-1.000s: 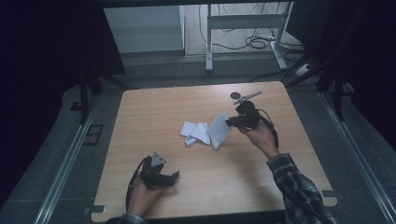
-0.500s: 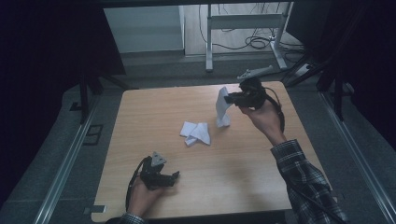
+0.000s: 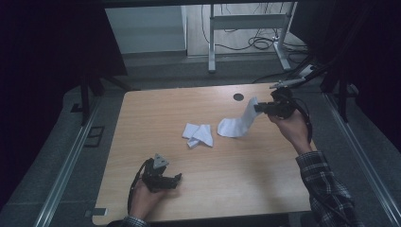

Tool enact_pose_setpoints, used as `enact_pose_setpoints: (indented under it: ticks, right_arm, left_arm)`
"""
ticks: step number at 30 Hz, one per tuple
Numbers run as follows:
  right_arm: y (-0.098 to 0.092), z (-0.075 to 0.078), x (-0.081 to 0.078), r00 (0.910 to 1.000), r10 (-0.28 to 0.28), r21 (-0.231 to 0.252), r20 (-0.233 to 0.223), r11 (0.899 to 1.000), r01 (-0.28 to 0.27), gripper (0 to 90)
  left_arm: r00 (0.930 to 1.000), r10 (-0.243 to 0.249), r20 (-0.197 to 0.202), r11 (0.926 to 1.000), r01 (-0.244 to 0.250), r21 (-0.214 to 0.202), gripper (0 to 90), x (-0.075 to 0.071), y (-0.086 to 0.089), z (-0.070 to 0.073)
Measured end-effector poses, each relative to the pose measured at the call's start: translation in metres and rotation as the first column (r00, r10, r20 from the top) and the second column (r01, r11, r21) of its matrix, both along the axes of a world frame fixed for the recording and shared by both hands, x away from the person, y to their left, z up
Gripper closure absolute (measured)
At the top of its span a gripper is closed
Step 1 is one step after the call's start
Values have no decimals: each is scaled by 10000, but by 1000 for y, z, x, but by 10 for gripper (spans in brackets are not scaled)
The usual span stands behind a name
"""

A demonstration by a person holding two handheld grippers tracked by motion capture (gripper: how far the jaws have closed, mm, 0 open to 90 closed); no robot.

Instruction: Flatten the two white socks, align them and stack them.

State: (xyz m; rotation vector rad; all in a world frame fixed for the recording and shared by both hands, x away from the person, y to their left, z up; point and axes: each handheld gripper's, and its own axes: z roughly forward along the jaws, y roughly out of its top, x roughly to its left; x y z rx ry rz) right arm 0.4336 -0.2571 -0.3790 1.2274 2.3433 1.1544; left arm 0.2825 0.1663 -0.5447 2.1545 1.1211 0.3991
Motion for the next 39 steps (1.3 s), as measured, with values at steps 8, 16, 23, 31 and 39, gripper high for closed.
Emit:
enact_pose_setpoints:
  ticks: [8,16,23,31,39]
  right_arm:
    - [-40,-50,-4,9943,-862,-498,-631,9953,832,802]
    - [-76,-92,-18,9821,-1457,-646,-1196,9882,1387,796]
    - [-90,-132,-30,9737,-1704,-646,-1516,9846,1622,780]
    - [-97,-138,-35,9809,-1652,-524,-1027,9856,1605,611]
    - [-102,-133,-40,9815,-1855,-877,-477,9796,1809,570]
  left_arm:
    - [10000,-6,4,10000,6,7,114,0,0,0]
    - [10000,61,18,10000,-61,1,114,1,-1,0]
    - [9999,171,8,9999,-171,1,114,2,-2,0]
    - [9995,302,-28,9995,-302,24,113,6,-4,0]
    - [9995,268,-148,9996,-269,-60,268,25,-14,9]
